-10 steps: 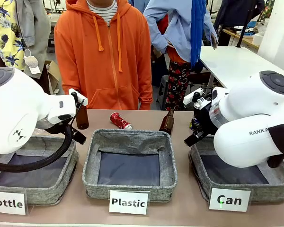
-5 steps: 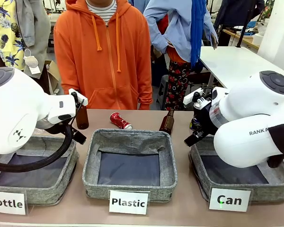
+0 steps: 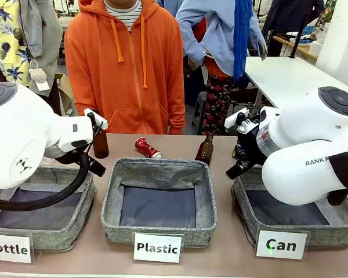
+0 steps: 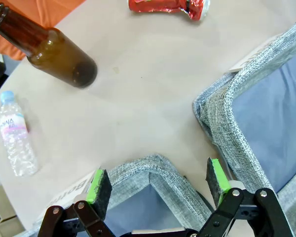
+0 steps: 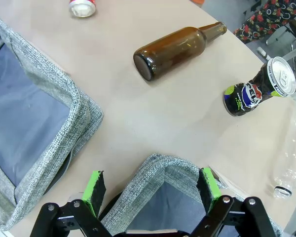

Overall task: Sort the can waste into the basket.
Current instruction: Pick up the can waste from the table and place it in the right Fabric basket.

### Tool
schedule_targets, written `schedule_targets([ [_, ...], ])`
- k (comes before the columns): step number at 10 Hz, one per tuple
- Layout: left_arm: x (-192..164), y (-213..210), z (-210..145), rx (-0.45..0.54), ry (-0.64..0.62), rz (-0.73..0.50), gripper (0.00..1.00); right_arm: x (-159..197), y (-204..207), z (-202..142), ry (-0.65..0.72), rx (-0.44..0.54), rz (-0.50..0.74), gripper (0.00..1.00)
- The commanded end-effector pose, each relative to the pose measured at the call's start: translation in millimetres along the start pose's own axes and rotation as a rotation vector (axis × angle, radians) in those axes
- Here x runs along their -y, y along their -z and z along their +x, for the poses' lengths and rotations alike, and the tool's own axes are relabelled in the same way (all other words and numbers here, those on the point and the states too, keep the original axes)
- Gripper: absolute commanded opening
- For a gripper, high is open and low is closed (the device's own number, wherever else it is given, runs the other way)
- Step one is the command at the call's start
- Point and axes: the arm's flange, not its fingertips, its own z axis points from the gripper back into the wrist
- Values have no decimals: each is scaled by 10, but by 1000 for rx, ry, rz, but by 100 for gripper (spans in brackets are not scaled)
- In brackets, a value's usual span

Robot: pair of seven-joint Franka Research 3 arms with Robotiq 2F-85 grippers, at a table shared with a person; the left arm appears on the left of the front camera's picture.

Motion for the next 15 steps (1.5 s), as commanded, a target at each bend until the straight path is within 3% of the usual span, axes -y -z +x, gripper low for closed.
schedule_targets([
  [1,-6,-264,0,55,20,-114,100,-13,-224,62,91,18,40,100],
  [2,10,-690,4,87,27,-192,100,7,-612,109,166,62,147,100],
  [4,63,-1533,-40,112,-88,-333,100,213,-1403,87,315,77,420,100],
  [6,-250,-2055,-432,145,-103,-629,100,655,-1936,-248,491,174,608,100],
  [7,-653,-2165,-677,201,-188,-742,100,998,-2147,-560,628,277,631,100],
  [8,-1055,-2181,-908,282,-359,-803,100,1229,-2272,-859,720,370,591,100],
  [11,-1896,-1833,-1646,424,-814,-859,100,1862,-2332,-1711,978,547,559,100],
  [13,-2024,-1654,-1990,455,-997,-833,100,2154,-2223,-2099,1139,571,539,100],
  [15,-1936,-1550,-2006,491,-1090,-809,100,2305,-2021,-2314,1271,537,499,100],
])
